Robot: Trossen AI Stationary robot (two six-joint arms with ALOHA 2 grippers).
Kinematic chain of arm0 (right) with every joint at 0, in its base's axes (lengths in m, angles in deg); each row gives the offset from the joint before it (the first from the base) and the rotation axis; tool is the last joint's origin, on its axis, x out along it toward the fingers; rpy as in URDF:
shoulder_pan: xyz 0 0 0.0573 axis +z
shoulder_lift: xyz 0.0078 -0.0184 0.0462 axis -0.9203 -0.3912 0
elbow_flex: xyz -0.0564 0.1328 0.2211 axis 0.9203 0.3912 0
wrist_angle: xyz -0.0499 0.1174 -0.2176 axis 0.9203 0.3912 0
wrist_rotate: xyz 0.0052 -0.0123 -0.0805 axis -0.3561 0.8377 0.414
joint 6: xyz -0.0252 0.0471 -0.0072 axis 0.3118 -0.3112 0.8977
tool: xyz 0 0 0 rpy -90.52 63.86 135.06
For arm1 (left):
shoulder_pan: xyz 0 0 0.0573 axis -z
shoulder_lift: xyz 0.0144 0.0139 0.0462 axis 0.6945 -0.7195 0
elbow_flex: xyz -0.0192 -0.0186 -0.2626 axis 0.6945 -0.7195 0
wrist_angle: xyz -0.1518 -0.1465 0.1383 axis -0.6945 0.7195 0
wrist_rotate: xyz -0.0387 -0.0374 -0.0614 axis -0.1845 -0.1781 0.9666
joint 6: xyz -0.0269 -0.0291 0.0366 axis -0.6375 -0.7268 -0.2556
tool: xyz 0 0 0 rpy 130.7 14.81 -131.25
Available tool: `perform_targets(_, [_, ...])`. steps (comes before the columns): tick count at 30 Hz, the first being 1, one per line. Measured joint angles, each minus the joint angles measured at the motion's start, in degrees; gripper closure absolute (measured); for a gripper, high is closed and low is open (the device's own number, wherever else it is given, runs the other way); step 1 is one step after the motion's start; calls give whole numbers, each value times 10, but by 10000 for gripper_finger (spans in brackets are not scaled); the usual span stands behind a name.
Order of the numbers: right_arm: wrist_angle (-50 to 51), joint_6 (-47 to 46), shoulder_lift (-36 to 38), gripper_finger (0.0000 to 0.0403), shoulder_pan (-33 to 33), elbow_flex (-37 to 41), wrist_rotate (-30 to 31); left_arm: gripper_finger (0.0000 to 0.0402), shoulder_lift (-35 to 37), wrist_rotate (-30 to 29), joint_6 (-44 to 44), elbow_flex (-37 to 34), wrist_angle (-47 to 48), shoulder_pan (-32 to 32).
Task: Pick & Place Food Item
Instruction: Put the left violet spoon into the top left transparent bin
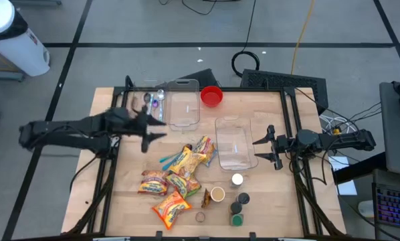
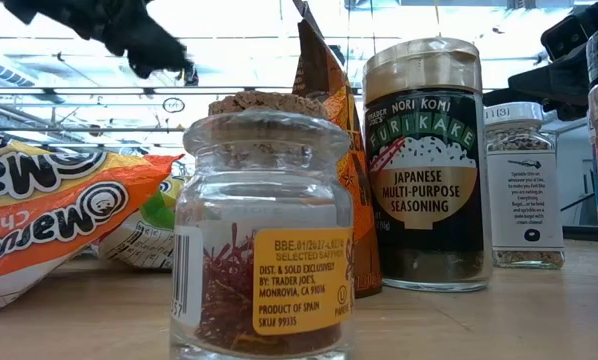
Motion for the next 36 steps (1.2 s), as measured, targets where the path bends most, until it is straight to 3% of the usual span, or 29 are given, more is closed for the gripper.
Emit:
perform_targets(3, [0,0,0,186,0,0,0,203,-61,-59,-38,37,89,63])
perform_targets(9, [0,0,0,186,0,0,0,216,-163,-85,-165,49,111,118])
perform_targets(12, [0,0,0,184,0,0,0,222,-208,-95,-202,49,129,125])
perform_targets(24, [0,0,0,184,0,0,0,236,-387,-104,-182,49,77,126])
perform_targets(36, [0,0,0,186,0,0,0,236,-476,-116,-235,52,21,115])
